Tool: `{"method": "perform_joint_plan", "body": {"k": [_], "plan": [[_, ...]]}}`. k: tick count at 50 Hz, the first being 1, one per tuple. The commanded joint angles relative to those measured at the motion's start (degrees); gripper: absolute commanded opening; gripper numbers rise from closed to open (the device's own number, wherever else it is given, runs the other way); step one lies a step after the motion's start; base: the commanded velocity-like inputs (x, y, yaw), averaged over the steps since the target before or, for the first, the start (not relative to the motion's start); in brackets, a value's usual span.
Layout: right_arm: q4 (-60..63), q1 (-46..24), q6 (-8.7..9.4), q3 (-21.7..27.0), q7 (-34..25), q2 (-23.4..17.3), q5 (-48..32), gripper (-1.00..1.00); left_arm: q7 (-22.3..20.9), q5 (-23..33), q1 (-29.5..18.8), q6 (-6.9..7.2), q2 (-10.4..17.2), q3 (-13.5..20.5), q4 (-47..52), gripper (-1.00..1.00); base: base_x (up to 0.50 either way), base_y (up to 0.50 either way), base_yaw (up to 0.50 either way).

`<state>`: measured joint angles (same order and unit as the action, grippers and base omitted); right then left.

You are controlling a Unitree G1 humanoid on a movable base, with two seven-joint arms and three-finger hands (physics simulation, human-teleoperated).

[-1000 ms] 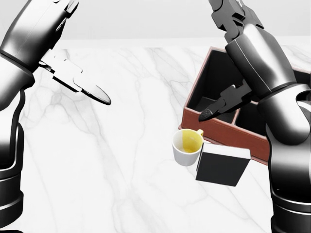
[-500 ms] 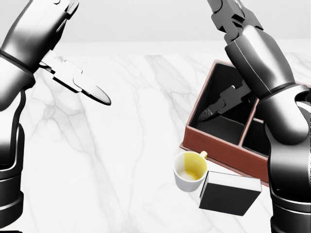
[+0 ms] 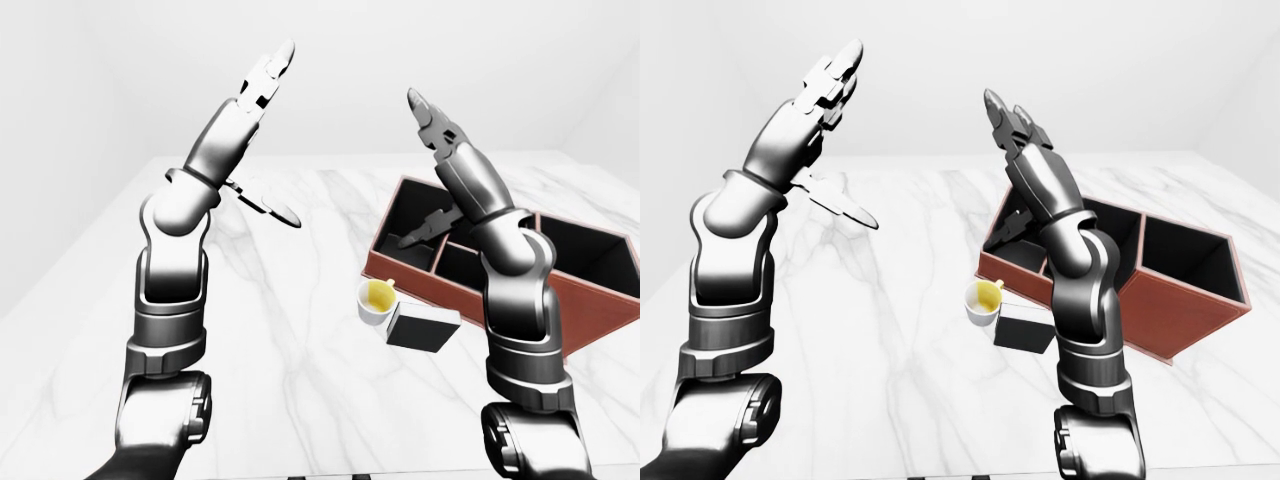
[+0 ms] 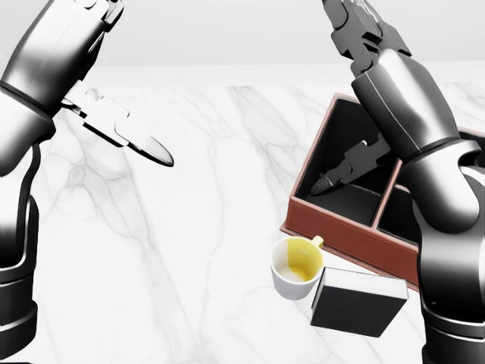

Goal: Pick up the book and place it in the caddy.

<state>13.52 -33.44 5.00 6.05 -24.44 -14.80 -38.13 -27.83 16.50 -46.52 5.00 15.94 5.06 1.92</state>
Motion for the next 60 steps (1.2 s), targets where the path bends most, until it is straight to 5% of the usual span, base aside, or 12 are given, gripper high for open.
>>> {"method": "perform_joint_plan", "body": {"k": [1,28,34,39,48,60], "plan": [[0.5,0.6,0.00,0.1,0.2,0.2,-0.4,1.00,0.0,-0.1,0.1,0.00,0.0,0.1,0.0,1.00,0.00,0.00,0.00],[0.9,3.0,0.00,0.0,-0.4,-0.1,-2.4,1.00,0.3,-0.7,0.2,0.00,0.3,0.3,-0.4,1.00,0.01,0.00,0.00],[1.7,5.6,0.00,-0.8,-1.6,-0.3,-7.2,1.00,0.4,-0.9,0.3,0.00,0.2,0.3,-0.8,1.00,0.00,0.00,0.00],[5.1,9.0,0.00,-1.1,-9.9,0.3,-12.4,1.00,0.5,-1.1,0.2,0.00,0.2,0.4,-1.1,1.00,0.00,0.00,0.00],[9.8,11.8,0.00,0.0,-15.6,1.1,-18.0,1.00,1.0,-1.9,0.7,0.00,0.4,0.8,-2.5,1.00,0.00,0.00,0.00],[17.5,15.9,0.00,0.9,-15.6,2.5,-29.2,1.00,1.5,-3.2,0.7,0.00,0.6,1.1,-4.1,1.00,0.00,0.00,0.00]]}}
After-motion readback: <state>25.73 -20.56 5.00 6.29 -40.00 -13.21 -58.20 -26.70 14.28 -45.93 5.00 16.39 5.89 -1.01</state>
